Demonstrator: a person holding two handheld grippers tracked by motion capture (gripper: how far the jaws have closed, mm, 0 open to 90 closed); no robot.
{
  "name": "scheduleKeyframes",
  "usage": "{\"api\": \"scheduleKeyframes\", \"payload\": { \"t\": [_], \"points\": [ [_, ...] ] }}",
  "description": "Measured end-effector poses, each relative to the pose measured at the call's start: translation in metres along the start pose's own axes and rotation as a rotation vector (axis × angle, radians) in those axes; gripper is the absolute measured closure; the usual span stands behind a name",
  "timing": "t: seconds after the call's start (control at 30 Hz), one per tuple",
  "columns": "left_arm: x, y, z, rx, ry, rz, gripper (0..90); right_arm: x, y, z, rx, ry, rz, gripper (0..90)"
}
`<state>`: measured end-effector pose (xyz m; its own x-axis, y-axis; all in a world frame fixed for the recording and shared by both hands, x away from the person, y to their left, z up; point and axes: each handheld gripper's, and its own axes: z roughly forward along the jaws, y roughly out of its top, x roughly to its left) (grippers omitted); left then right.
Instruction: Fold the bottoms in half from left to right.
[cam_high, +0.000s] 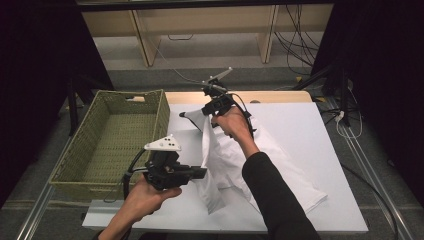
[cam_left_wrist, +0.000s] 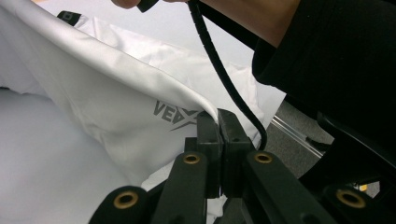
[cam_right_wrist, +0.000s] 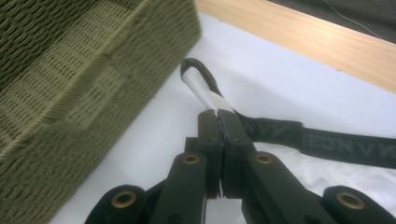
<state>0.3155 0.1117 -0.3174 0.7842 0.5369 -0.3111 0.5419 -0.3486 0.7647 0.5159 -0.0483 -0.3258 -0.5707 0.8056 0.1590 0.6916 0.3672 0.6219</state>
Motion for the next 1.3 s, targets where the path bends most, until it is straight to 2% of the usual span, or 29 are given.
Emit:
{"api": "scheduleKeyframes", "payload": {
  "t": [0.17,0.37,0.47,0.57,0.63,0.7,0.77,0.93,1.17,1.3],
  "points": [
    [-0.007,0.014,0.019,0.003,-0.018,0.018,88.5,-0.025,-0.007,-0.011,-0.010,-0.025,0.035,89.1],
    [-0.019,0.029,0.055,0.021,-0.050,0.036,88.4,-0.062,-0.025,-0.026,-0.014,-0.061,0.086,89.0],
    [-0.024,0.035,0.075,0.034,-0.062,0.041,88.4,-0.084,-0.037,-0.032,-0.015,-0.084,0.118,89.0],
    [-0.025,0.039,0.098,0.063,-0.081,0.027,88.4,-0.107,-0.052,-0.035,-0.006,-0.109,0.150,89.0],
    [-0.026,0.039,0.112,0.081,-0.096,0.017,88.4,-0.122,-0.063,-0.035,0.006,-0.126,0.171,89.0],
    [-0.029,0.037,0.124,0.100,-0.110,0.013,88.3,-0.136,-0.075,-0.035,0.021,-0.136,0.215,88.9],
    [-0.031,0.036,0.134,0.118,-0.125,0.010,88.3,-0.146,-0.085,-0.035,0.035,-0.142,0.235,88.9],
    [-0.036,0.032,0.151,0.144,-0.140,0.003,88.2,-0.160,-0.101,-0.033,0.063,-0.157,0.258,88.7],
    [-0.040,0.029,0.158,0.155,-0.155,-0.001,88.1,-0.164,-0.109,-0.033,0.083,-0.160,0.260,88.2],
    [-0.038,0.026,0.166,0.169,-0.164,-0.019,88.1,-0.166,-0.116,-0.030,0.107,-0.182,0.257,87.9]
  ]
}}
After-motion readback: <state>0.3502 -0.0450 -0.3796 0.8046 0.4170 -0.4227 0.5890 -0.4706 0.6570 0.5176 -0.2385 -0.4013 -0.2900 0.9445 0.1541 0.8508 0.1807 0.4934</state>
